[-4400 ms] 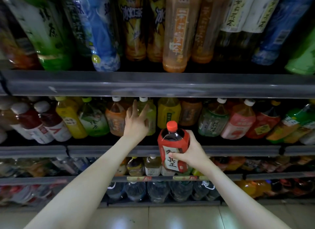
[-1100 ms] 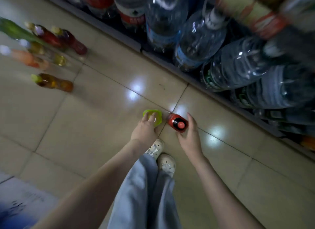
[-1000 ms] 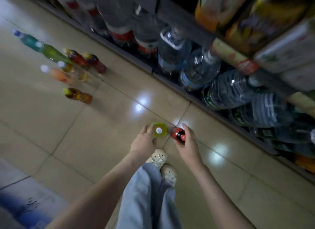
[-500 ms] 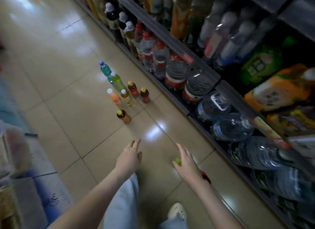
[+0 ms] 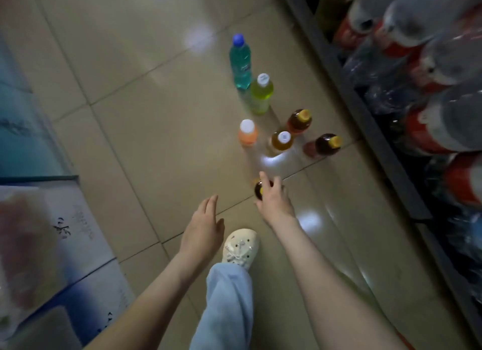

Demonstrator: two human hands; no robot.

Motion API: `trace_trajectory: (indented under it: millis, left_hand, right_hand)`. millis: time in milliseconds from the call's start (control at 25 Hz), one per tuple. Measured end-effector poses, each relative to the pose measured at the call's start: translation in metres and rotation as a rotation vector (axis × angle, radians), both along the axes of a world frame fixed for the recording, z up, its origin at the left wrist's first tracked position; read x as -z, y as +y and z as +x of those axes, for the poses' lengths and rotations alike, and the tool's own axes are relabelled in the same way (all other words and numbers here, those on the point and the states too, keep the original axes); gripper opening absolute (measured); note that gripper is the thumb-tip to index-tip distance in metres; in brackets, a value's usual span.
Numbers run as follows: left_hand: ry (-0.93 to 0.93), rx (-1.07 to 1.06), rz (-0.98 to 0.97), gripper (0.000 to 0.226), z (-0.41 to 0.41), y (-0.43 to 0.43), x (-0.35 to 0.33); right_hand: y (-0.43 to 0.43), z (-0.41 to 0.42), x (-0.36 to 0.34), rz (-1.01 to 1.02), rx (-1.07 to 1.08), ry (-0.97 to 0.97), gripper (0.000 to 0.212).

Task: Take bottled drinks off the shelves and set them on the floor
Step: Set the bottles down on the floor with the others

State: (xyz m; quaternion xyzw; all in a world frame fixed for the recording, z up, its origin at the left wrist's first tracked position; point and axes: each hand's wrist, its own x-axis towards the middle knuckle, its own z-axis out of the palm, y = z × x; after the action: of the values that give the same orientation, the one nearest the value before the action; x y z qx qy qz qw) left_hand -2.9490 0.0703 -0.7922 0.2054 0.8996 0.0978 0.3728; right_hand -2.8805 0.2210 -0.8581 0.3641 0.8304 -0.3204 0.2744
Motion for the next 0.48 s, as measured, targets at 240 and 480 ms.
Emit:
trace_trajectory:
  millis: [240,480]
  left_hand:
    - [-0.043,0.032,0.016,0.062,-0.029,-0.001,0.012]
    - [-0.204,0.422,0.224,0.083,0.002,0.053,-0.076]
  right_hand:
    - [0.002,-0.002,0.014,0.07,-0.096,-0.055,0.033]
    - [0.014,0.059,-0.157,0.0,0.109,0.394,0.026]
